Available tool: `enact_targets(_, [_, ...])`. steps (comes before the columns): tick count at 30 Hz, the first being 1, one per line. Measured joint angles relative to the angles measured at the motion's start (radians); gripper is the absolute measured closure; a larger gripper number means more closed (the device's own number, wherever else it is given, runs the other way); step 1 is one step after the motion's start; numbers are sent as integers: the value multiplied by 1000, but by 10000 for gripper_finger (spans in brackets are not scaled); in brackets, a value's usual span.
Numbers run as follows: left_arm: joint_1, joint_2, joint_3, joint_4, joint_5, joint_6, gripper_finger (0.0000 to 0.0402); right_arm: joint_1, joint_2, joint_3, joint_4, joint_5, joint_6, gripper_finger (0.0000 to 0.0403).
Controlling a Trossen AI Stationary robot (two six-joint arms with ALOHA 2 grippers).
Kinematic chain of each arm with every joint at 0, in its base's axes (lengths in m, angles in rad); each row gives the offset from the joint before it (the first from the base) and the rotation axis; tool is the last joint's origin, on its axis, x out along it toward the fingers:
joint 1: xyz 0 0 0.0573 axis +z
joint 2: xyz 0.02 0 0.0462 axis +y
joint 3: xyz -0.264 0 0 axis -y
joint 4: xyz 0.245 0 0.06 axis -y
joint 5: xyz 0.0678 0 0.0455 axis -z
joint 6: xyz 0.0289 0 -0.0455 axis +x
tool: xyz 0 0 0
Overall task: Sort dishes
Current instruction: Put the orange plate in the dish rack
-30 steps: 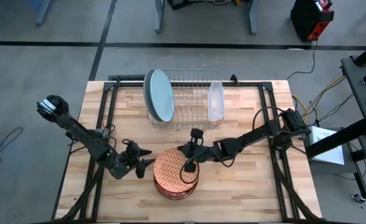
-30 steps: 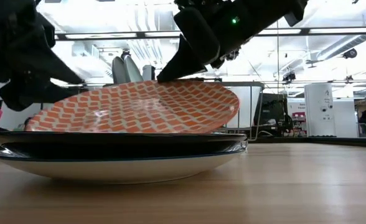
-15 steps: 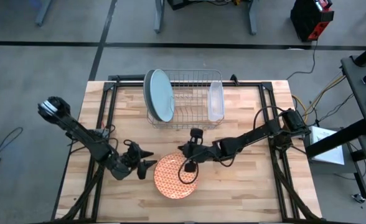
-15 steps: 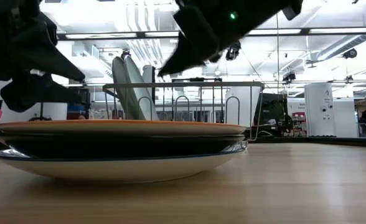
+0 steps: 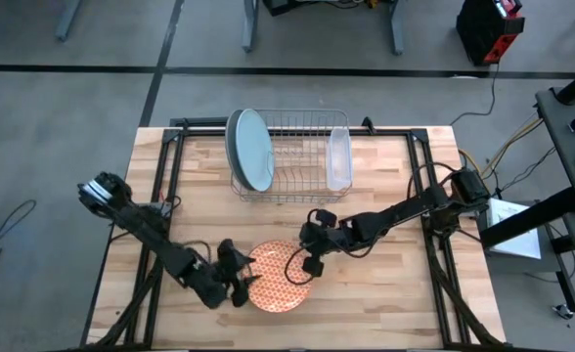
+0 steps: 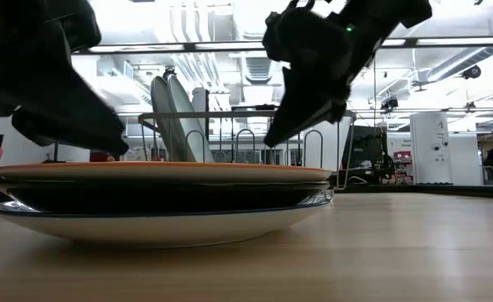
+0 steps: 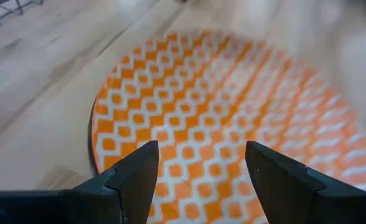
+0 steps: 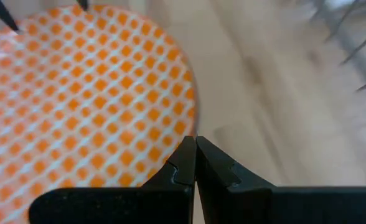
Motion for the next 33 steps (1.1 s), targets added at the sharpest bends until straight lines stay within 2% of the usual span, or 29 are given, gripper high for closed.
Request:
enact_targets(3, [-1,78,113,-194,21,-22,171,-9,-26,-25,6,-66,33,403])
enact_targets(5, [-1,135,174,-261,42,-27,171,-16,-38,-46,19,-107,51,403])
enact_targets(10, [-1,242,256,-300,42,-72,171,-19,-45,-99,54,-157,101,386])
enact_targets(15, [-1,288,266,-299,29,-145,171,-18,-45,-141,103,-162,153,330])
enact_targets(23, [1,296,264,-296,0,-159,171,-18,-41,-152,150,-162,166,237])
enact_targets(28, [7,298,262,-297,-18,-160,171,-19,-40,-170,173,-161,166,211])
enact_targets(33, [10,299,259,-298,-37,-160,171,-22,-35,-212,258,-161,168,210])
